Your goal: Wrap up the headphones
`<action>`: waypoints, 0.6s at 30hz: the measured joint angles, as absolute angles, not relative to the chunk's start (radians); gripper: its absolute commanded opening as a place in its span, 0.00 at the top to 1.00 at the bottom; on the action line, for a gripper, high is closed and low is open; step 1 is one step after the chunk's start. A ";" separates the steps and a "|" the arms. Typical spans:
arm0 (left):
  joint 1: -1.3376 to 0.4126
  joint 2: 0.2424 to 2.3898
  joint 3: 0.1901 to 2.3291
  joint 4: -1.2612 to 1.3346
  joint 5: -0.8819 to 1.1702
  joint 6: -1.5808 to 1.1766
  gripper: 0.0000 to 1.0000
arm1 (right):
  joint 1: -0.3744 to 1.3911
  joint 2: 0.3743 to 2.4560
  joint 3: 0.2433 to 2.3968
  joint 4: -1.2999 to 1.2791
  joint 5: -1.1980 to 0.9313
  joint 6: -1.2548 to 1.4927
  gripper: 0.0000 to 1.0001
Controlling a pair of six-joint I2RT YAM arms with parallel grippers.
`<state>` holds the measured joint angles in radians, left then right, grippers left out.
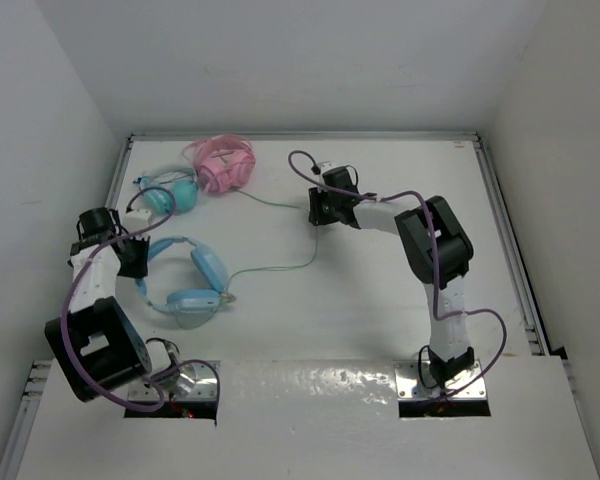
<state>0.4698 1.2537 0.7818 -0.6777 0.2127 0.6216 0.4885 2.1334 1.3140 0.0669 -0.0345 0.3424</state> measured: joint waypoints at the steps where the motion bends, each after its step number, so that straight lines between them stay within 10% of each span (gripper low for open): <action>1: 0.470 1.244 0.800 -0.679 0.224 0.619 1.00 | 0.490 2.130 1.306 0.063 -0.055 0.343 0.87; 3: 0.466 1.223 0.834 -0.682 0.244 0.614 1.00 | 0.499 2.128 1.298 0.065 -0.077 0.350 1.00; 18: 0.385 1.267 1.100 -0.774 0.405 0.568 1.00 | 0.508 1.579 0.774 -0.173 0.065 0.482 1.00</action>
<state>0.3847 1.2675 1.1004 -0.7738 0.4049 0.5682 0.5076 1.5795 0.7742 -0.1726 0.0654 0.4820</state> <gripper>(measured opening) 0.118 0.009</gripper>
